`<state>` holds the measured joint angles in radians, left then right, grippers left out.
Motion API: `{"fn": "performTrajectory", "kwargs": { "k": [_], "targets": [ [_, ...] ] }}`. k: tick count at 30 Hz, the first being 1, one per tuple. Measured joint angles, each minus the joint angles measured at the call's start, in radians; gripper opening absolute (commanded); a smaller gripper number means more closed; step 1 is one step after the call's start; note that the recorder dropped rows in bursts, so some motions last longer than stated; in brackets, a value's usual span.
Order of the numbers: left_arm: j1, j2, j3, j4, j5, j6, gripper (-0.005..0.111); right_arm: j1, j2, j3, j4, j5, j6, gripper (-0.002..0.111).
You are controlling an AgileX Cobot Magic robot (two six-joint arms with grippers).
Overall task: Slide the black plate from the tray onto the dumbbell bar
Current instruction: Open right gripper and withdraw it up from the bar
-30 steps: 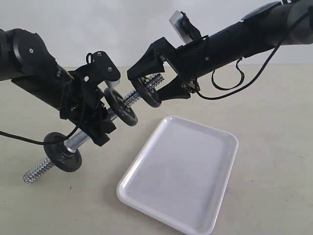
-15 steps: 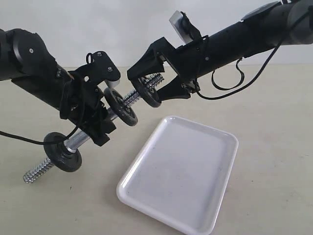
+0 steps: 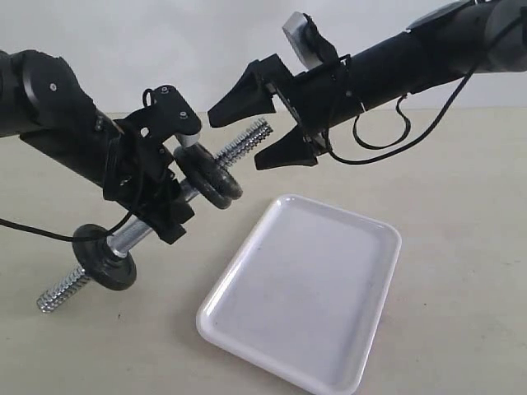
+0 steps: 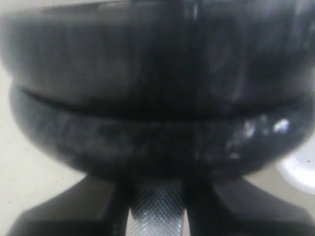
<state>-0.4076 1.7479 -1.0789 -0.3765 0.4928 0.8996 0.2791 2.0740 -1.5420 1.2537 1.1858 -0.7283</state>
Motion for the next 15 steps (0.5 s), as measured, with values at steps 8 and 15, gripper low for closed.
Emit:
{"fn": "performTrajectory", "kwargs": {
  "k": [8, 15],
  "targets": [
    [0.000, 0.000, 0.000, 0.002, 0.017, 0.000, 0.004, 0.000, 0.000, 0.000, 0.004, 0.002, 0.000, 0.100],
    [0.004, 0.000, 0.000, 0.002, 0.015, -0.003, 0.004, -0.002, 0.000, 0.000, 0.006, 0.004, 0.000, 0.097]
  ]
}}
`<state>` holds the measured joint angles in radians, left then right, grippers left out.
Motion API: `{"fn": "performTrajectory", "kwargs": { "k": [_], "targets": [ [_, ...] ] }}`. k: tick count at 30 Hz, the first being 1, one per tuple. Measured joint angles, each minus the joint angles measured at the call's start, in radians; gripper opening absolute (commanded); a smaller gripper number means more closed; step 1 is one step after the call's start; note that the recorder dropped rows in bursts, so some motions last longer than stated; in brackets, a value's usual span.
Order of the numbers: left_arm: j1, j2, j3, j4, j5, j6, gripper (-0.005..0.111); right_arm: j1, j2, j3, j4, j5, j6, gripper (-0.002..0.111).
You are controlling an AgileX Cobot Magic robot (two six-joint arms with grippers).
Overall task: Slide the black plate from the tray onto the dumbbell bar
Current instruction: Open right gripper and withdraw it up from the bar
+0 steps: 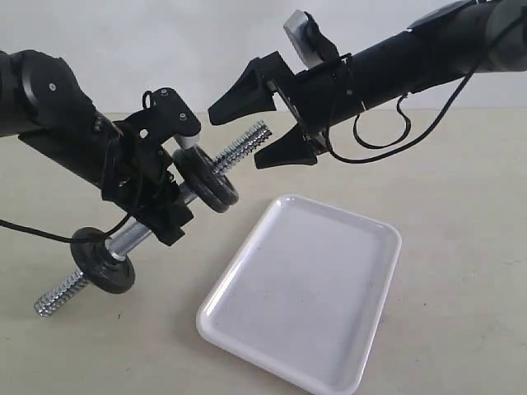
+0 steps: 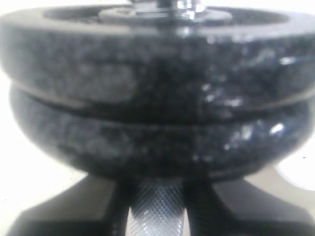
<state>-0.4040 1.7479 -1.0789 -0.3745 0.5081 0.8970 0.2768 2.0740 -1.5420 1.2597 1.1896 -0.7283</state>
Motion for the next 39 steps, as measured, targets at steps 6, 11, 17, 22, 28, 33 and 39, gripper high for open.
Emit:
{"fn": "performTrajectory", "kwargs": {
  "k": [6, 11, 17, 22, 28, 33, 39],
  "targets": [
    [0.025, 0.000, 0.000, -0.002, -0.001, -0.033, 0.004, -0.037, 0.000, 0.000, 0.002, 0.013, 0.000, 0.040],
    [0.034, 0.000, 0.000, 0.004, -0.009, -0.074, 0.004, -0.065, 0.000, 0.000, 0.002, 0.020, 0.000, 0.001],
    [0.034, 0.000, 0.000, 0.004, -0.009, -0.144, 0.004, -0.077, 0.000, -0.001, -0.083, 0.022, -0.039, 0.000],
    [0.034, 0.000, 0.000, 0.004, -0.011, -0.197, 0.004, -0.077, -0.018, -0.001, -0.232, 0.024, -0.085, 0.000],
    [0.034, 0.000, 0.000, 0.004, -0.011, -0.254, 0.004, -0.077, -0.071, -0.001, -0.419, 0.024, -0.104, 0.000],
    [0.034, 0.000, 0.000, 0.004, -0.011, -0.288, 0.004, -0.045, -0.106, -0.001, -0.658, 0.022, -0.066, 0.000],
    [0.034, 0.026, -0.020, 0.004, 0.005, -0.320, 0.004, 0.024, -0.124, -0.001, -0.753, 0.009, -0.027, 0.000]
  ]
}}
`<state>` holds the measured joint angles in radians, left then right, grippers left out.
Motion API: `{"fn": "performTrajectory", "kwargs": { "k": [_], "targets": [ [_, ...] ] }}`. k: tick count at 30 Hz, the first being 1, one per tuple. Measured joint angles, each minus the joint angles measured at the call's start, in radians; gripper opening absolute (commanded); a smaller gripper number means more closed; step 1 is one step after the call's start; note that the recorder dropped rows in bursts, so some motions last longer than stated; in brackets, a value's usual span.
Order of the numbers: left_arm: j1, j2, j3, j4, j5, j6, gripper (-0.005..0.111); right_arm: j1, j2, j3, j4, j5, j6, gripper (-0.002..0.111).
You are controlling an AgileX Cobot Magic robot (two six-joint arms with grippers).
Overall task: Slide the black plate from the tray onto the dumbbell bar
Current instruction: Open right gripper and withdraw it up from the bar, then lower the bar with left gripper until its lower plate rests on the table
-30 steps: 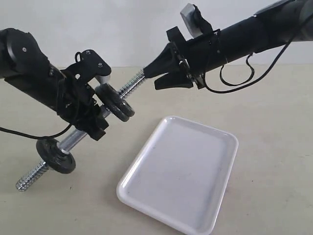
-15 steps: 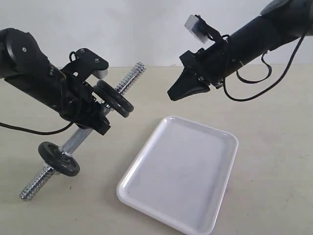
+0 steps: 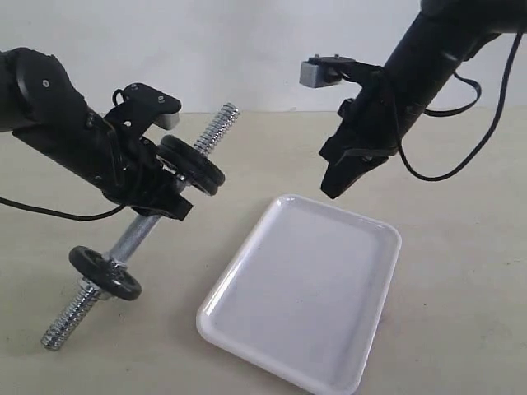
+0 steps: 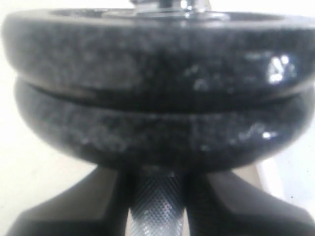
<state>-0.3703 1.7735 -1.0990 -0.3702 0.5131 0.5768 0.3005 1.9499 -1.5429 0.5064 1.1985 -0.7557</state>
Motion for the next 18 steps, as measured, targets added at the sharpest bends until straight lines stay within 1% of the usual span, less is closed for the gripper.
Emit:
{"fn": "performTrajectory", "kwargs": {
  "k": [4, 7, 13, 18],
  "targets": [
    [0.000, 0.056, -0.052, 0.000, 0.037, -0.018, 0.004, 0.042, -0.006, 0.000, -0.006, -0.001, 0.006, 0.000],
    [0.000, 0.099, -0.108, 0.000, 0.090, -0.025, 0.004, 0.062, -0.008, 0.000, -0.015, -0.001, 0.013, 0.000],
    [0.000, 0.180, -0.228, 0.020, 0.169, -0.071, 0.004, 0.068, -0.011, 0.000, -0.024, 0.015, 0.055, 0.000],
    [0.000, 0.232, -0.290, 0.076, 0.200, -0.141, 0.004, 0.068, -0.039, 0.000, -0.024, 0.017, 0.057, 0.000]
  ]
}}
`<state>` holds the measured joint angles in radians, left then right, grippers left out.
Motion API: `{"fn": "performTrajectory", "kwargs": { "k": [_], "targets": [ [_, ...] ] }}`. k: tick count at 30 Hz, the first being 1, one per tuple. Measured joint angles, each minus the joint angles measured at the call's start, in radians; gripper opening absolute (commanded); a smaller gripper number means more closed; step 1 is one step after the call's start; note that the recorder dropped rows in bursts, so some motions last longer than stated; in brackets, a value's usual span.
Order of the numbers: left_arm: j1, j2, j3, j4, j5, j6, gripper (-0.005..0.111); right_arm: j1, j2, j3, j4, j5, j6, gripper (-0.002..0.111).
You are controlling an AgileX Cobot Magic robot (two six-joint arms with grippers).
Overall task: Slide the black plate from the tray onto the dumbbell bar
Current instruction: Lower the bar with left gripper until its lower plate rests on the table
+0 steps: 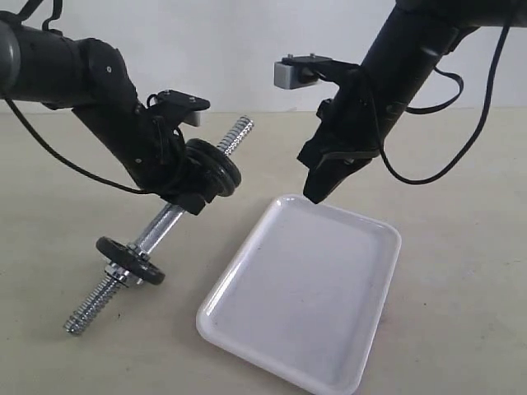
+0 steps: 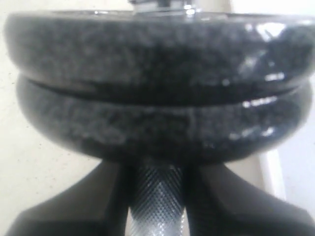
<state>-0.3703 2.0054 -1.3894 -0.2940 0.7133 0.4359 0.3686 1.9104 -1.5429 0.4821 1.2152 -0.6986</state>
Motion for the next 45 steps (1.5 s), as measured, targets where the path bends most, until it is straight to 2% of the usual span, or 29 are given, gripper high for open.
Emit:
{"fn": "performTrajectory", "kwargs": {
  "k": [5, 19, 33, 45],
  "targets": [
    [0.000, 0.045, -0.046, 0.017, 0.034, -0.027, 0.004, 0.002, -0.019, 0.000, 0.000, 0.000, -0.007, 0.000],
    [0.000, 0.069, -0.050, 0.027, 0.087, -0.088, 0.004, 0.002, -0.036, 0.000, 0.018, 0.000, -0.028, 0.000],
    [0.000, 0.087, -0.052, 0.027, 0.073, -0.132, 0.004, 0.153, -0.061, 0.000, -0.038, -0.010, -0.031, 0.000],
    [0.000, 0.095, -0.058, 0.008, 0.055, -0.139, 0.004, 0.162, -0.061, 0.000, -0.152, -0.016, 0.071, 0.000]
  ]
}}
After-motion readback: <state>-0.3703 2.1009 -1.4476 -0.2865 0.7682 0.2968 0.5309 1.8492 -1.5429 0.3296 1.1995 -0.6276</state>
